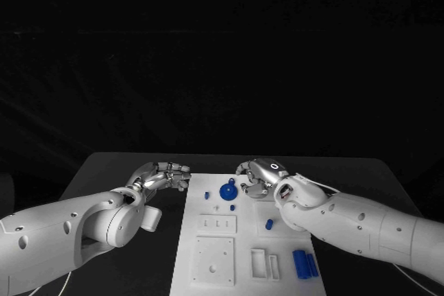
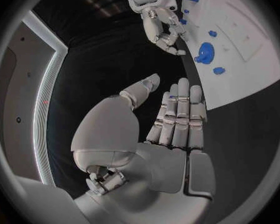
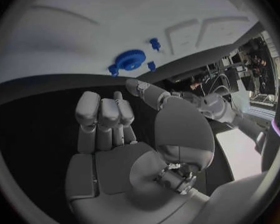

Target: Assemble the parts on the task board

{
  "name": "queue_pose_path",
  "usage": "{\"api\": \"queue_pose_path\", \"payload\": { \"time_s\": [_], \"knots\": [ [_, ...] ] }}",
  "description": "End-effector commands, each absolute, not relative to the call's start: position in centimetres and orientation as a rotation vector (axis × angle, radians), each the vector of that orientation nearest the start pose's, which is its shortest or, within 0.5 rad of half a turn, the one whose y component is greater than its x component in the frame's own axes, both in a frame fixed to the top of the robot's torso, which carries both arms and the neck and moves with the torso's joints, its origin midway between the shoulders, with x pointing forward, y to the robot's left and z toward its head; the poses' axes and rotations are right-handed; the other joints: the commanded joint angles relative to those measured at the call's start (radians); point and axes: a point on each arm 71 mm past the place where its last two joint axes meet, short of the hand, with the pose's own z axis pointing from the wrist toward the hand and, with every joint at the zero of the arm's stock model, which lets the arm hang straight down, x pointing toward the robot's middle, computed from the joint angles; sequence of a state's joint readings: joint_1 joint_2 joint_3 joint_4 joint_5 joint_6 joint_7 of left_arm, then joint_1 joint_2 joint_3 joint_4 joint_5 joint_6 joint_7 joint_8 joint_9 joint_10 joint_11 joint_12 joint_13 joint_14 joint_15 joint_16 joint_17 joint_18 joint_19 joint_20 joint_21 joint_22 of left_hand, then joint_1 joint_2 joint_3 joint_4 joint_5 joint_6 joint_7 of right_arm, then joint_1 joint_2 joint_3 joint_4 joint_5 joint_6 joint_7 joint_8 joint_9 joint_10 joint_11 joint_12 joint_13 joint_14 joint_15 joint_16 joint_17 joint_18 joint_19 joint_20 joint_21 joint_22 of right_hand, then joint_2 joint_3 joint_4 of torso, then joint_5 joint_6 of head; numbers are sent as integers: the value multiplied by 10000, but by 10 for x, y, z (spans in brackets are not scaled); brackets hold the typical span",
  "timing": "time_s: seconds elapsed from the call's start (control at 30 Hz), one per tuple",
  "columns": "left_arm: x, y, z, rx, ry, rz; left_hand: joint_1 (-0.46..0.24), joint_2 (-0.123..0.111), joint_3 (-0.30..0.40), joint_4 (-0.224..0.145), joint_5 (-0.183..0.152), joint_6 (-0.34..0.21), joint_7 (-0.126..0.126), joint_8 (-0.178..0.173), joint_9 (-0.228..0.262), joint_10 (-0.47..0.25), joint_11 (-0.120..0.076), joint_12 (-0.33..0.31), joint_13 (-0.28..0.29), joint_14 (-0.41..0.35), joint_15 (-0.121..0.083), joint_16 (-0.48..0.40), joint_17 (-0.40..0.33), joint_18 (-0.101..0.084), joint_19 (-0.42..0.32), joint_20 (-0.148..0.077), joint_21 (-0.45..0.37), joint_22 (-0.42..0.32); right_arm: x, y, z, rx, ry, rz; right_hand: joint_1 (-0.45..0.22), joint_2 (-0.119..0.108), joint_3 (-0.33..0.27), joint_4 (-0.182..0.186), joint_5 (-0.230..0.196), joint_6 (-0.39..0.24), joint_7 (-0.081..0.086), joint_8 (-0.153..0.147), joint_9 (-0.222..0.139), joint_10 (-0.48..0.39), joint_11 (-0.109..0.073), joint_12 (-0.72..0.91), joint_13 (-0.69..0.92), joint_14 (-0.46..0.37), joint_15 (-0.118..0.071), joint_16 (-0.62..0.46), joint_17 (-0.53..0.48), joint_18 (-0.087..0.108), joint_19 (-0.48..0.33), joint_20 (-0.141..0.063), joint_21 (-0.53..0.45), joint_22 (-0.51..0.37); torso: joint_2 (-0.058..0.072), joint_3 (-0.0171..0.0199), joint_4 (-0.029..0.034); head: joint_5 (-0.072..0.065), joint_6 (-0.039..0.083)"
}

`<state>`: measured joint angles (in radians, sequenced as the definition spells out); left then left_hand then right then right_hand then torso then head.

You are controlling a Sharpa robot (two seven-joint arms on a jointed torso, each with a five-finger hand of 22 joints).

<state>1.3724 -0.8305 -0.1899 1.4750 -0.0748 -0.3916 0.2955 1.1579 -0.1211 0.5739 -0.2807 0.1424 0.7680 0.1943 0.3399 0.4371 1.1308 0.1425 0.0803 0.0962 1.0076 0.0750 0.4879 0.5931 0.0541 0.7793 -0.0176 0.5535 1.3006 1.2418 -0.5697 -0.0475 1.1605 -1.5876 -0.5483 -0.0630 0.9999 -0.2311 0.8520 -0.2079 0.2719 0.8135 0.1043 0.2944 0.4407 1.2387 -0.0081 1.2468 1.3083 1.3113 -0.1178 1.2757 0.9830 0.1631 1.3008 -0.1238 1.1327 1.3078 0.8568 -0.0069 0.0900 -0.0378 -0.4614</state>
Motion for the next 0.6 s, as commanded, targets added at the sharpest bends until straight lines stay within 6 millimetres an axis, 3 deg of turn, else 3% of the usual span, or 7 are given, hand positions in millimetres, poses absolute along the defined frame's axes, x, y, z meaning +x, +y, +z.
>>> {"api": "queue_pose_path", "payload": {
  "time_s": [0.03, 0.3, 0.43, 0.5, 0.6],
  "knots": [
    [511, 224, -153, -9799, 14812, -13491, -54, -32, 45, 23, -21, -19, 14, -31, 1, 35, 60, -27, -9, -21, 51, -68, 17, 129, -79, -18, 41, -12, 548, -172, -154, -1356, 13253, 7136, 63, -171, -469, 90, -630, 37, 166, 58, 17, -32, 162, 60, 126, -20, 161, -55, 31, 987, -31, -66, -14, 81, -11, 14, -31, 1, 48],
    [516, 230, -154, -9829, 14727, -13346, -73, -5, 38, 31, -36, 44, -11, 8, 21, 118, 29, -1, 10, -6, 47, -75, 34, 130, -76, -19, 52, -13, 547, -232, -139, -339, 13777, 7259, 185, -235, -1609, 42, -1391, 254, 298, 174, 67, -136, 286, 66, 134, -66, 280, -60, 109, 987, -173, -109, -36, 133, -104, 86, -177, 25, 47],
    [518, 232, -156, -9835, 14717, -13305, -108, 19, 20, 33, -51, 77, -28, 26, 33, 300, -48, 74, 55, 5, 44, -89, 56, 130, -79, -22, 63, -18, 553, -269, -142, 246, 14147, 6850, 255, -265, -1969, -48, -1797, 365, 315, 210, 74, -231, 303, 8, 88, -87, 297, -80, 131, 987, -258, -76, -47, 151, -153, 123, -258, 1, 61],
    [519, 233, -157, -9844, 14732, -13295, -118, 23, 15, 33, -55, 80, -30, 28, 35, 329, -61, 85, 63, 8, 43, -92, 61, 130, -79, -22, 65, -19, 556, -283, -145, 346, 14310, 6587, 333, -252, -2163, -127, -2035, 420, 316, 224, 77, -279, 305, -20, 65, -101, 298, -95, 142, 987, -310, -56, -57, 157, -185, 160, -312, 26, 50],
    [519, 233, -159, -9870, 14767, -13287, -126, 29, 12, 36, -59, 84, -31, 29, 36, 349, -69, 92, 68, 10, 42, -95, 65, 130, -79, -23, 67, -20, 558, -299, -148, 533, 14434, 6302, 359, -277, -2357, -187, -2152, 485, 305, 246, 84, -411, 296, -124, -12, -125, 292, -121, 147, 987, -376, -28, -74, 160, -214, 194, -337, 25, 26]
  ]
}}
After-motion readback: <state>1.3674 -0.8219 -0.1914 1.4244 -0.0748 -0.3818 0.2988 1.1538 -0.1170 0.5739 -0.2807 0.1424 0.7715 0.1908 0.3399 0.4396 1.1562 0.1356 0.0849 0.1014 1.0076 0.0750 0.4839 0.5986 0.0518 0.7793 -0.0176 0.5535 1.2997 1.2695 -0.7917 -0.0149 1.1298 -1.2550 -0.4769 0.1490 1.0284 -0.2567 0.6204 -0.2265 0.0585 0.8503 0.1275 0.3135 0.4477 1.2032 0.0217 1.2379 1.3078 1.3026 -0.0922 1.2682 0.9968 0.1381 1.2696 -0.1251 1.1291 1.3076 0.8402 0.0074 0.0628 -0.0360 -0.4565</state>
